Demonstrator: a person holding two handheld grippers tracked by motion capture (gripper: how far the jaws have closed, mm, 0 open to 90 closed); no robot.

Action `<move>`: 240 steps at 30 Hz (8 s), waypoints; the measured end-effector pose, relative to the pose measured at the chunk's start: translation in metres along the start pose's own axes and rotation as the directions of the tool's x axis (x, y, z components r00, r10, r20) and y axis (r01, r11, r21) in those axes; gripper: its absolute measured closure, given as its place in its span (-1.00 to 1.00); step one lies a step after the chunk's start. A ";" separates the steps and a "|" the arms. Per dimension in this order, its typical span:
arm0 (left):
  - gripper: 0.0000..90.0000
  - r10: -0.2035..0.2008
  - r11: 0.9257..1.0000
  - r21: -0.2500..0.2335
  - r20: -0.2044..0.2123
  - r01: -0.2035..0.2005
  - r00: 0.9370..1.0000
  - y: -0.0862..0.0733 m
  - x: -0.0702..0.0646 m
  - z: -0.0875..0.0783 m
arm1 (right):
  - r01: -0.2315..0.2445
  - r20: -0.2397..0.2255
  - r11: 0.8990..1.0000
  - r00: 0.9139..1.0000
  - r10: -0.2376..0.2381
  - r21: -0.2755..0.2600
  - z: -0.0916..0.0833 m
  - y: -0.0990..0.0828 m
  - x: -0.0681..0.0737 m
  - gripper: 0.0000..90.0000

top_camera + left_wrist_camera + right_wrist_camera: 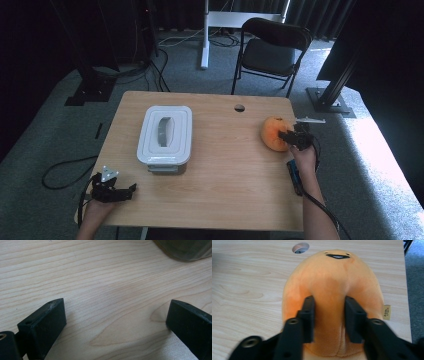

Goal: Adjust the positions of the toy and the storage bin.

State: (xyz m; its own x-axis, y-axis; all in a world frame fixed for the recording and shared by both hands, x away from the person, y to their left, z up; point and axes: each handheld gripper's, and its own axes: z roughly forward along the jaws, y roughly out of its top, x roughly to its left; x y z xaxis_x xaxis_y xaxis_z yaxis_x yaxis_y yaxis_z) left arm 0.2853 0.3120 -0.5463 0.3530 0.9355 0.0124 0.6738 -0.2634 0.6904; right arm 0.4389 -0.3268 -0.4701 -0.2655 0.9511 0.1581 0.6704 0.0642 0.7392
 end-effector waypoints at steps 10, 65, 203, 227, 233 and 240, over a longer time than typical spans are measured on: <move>-0.96 0.003 1.000 0.004 0.002 -0.003 1.000 0.000 -0.003 0.000 | 0.011 0.003 0.999 1.000 -0.011 -0.047 -0.009 -0.007 -0.002 -0.71; -0.96 -0.021 0.999 -0.036 -0.035 0.020 0.999 0.054 0.017 0.037 | 0.221 -0.257 0.969 0.936 -0.243 -0.112 0.058 -0.016 0.164 -0.73; -0.95 0.166 0.986 -0.037 0.065 -0.164 0.984 0.149 -0.083 0.076 | 0.159 -0.268 0.984 0.948 -0.174 -0.077 0.078 -0.015 0.157 -0.55; -0.95 0.080 0.996 -0.035 0.052 -0.078 0.995 0.146 -0.058 0.095 | 0.155 -0.199 0.987 0.967 -0.158 -0.034 0.096 -0.008 0.136 -0.68; -0.95 0.089 0.995 -0.045 0.047 -0.087 0.995 0.159 -0.059 0.097 | 0.153 -0.195 0.988 0.968 -0.156 -0.029 0.101 0.004 0.136 -0.68; -0.95 0.102 0.994 -0.056 0.064 -0.098 0.993 0.167 -0.061 0.096 | 0.162 -0.214 0.987 0.963 -0.162 -0.018 0.106 0.009 0.142 -0.68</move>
State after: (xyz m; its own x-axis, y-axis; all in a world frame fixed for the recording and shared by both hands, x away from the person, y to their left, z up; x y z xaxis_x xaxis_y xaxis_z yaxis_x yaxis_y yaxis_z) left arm 0.4387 0.1887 -0.5015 0.4603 0.8870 0.0365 0.5986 -0.3404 0.7252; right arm 0.4808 -0.1594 -0.5109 -0.5129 0.8410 0.1725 0.6060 0.2124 0.7666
